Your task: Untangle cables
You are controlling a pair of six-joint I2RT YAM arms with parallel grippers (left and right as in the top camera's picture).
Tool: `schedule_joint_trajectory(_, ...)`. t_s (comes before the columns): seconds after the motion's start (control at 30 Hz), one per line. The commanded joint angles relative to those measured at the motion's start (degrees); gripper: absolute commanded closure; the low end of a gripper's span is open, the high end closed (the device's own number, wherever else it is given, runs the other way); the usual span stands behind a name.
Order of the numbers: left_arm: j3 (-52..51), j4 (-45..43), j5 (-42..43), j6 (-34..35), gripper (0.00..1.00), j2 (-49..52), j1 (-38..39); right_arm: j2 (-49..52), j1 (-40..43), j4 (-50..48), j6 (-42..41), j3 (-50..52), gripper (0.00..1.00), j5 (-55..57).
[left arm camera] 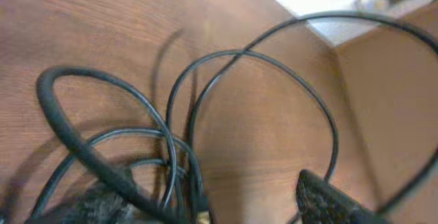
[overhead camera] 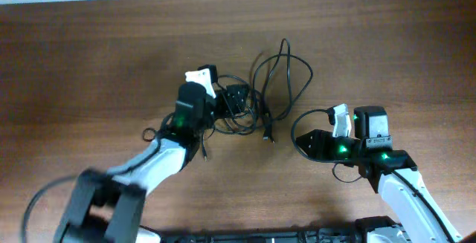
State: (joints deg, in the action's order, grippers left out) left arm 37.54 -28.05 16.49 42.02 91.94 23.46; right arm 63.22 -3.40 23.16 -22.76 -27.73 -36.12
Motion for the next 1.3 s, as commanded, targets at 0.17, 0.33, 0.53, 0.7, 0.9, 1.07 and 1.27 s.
schedule_joint_trajectory(0.17,0.20,-15.15,1.95,7.19,0.93,6.16,0.00,-0.02,0.37,-0.13,-0.20,0.39,0.51,-2.86)
schedule_joint_trajectory(0.33,0.20,-12.50,10.86,-2.19,1.00,0.85,0.02,-1.66,0.39,-4.63,-0.04,0.37,0.40,-14.88)
schedule_joint_trajectory(0.53,0.20,-0.83,11.47,-11.28,1.00,-9.79,0.02,-7.37,0.39,-13.03,-2.40,0.37,0.36,-26.80)
schedule_joint_trajectory(0.7,0.20,8.28,9.66,-12.57,1.00,-17.31,0.37,-9.01,-0.02,-25.81,-14.71,0.37,0.01,-14.75)
schedule_joint_trajectory(0.9,0.20,6.60,9.64,-11.23,1.00,-18.23,5.16,3.08,-8.96,-31.69,-14.78,0.37,0.27,9.35)
schedule_joint_trajectory(1.07,0.24,0.39,9.66,-6.23,1.00,-19.08,6.49,15.74,-10.80,-36.68,-14.78,0.37,0.63,11.58)
schedule_joint_trajectory(1.27,0.90,-9.75,9.16,-5.53,1.00,-20.74,6.38,23.91,-10.75,-38.27,-15.61,0.37,0.71,12.85)
